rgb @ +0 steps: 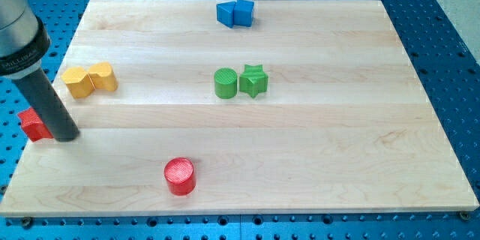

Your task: Move red star towards red circle

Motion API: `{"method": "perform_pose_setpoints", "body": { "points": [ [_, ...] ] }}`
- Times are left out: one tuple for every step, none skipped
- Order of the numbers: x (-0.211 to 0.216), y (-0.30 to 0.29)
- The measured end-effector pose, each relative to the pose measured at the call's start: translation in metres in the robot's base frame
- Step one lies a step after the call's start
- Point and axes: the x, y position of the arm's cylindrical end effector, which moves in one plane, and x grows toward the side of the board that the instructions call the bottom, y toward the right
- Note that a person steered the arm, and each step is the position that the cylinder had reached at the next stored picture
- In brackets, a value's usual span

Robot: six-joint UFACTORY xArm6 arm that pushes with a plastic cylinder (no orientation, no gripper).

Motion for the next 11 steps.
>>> {"method": "perform_pose_setpoints", "body": {
  "points": [
    [0.035,0.0],
    [0.021,0.039],
    [-0.038,0.061],
    [-0.062,0.053],
    [-0.063,0.032],
    [-0.064,0.021],
    [-0.064,0.017],
    [-0.064,-0.012],
    [-0.064,-0.05],
    [-0.037,-0.057],
    [0.012,-0.022]
  ]
}}
